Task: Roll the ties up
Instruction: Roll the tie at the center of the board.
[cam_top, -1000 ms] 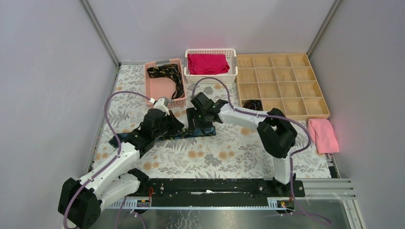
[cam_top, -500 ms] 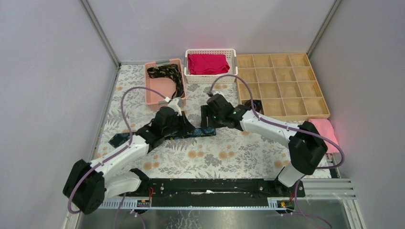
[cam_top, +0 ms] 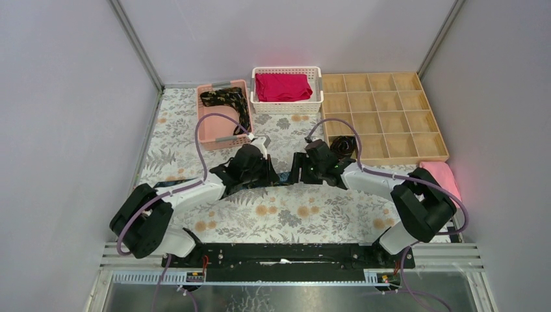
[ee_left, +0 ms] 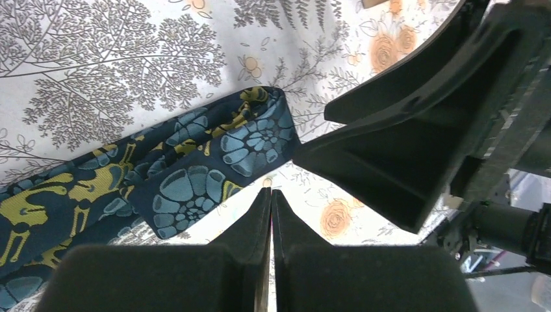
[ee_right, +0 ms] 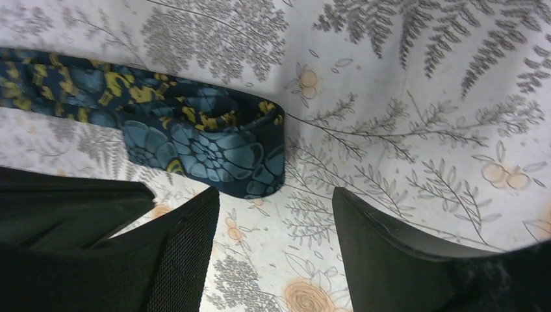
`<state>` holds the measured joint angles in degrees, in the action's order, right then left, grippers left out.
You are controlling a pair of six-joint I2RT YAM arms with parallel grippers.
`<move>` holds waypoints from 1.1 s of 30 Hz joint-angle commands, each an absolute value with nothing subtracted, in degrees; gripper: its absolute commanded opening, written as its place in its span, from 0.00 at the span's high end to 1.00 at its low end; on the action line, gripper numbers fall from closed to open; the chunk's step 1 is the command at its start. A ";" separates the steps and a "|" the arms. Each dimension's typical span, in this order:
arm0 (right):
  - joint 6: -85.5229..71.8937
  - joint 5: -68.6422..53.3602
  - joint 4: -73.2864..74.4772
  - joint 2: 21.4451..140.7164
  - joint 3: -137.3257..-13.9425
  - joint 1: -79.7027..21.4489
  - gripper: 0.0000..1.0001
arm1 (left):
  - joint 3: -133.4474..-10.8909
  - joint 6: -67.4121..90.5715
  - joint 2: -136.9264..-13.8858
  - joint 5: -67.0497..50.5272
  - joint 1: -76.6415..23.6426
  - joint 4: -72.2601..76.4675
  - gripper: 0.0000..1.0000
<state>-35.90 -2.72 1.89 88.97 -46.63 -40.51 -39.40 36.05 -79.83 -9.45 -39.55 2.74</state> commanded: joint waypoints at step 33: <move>-37.97 -19.84 -17.50 104.50 -46.13 -36.39 0.41 | -40.96 31.90 -88.71 1.17 -37.13 5.09 0.97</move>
